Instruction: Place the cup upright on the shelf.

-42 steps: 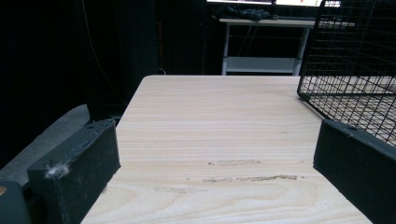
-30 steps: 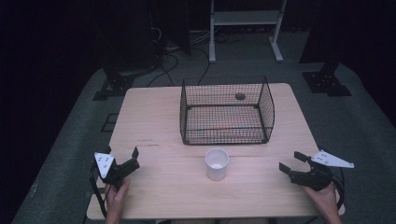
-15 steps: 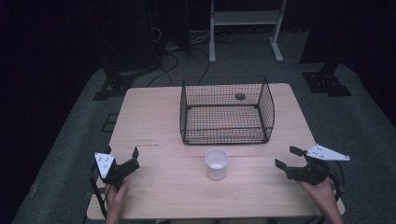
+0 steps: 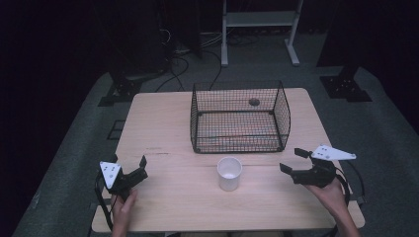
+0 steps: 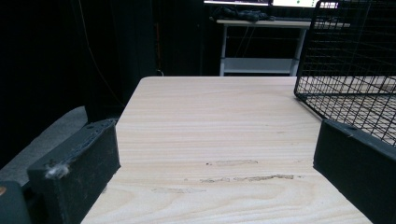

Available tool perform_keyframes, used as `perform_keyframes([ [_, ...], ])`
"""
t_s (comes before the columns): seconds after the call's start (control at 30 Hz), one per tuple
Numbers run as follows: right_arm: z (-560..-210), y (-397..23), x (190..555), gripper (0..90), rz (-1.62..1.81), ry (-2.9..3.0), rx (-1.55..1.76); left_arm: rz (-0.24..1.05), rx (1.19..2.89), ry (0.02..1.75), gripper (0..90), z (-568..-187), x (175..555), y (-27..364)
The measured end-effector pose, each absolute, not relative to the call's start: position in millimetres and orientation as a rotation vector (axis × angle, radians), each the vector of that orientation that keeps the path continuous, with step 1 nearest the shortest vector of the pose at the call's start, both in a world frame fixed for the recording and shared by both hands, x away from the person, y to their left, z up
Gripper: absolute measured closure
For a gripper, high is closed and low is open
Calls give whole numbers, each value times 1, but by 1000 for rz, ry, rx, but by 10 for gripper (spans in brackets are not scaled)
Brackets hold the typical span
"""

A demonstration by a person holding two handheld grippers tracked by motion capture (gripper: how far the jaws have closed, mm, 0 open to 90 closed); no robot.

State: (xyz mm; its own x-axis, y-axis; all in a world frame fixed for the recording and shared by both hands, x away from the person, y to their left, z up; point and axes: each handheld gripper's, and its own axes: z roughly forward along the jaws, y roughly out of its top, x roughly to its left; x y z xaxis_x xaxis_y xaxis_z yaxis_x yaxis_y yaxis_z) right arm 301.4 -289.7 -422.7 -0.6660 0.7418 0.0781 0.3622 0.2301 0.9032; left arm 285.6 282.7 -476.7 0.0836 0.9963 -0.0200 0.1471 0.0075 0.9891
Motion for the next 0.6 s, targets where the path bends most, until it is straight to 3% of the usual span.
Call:
perform_keyframes([
  [0.6, -407, -267, 305, 133, 1465, 2228, 952, 1060, 1344, 1256, 0, -477, 285, 283],
])
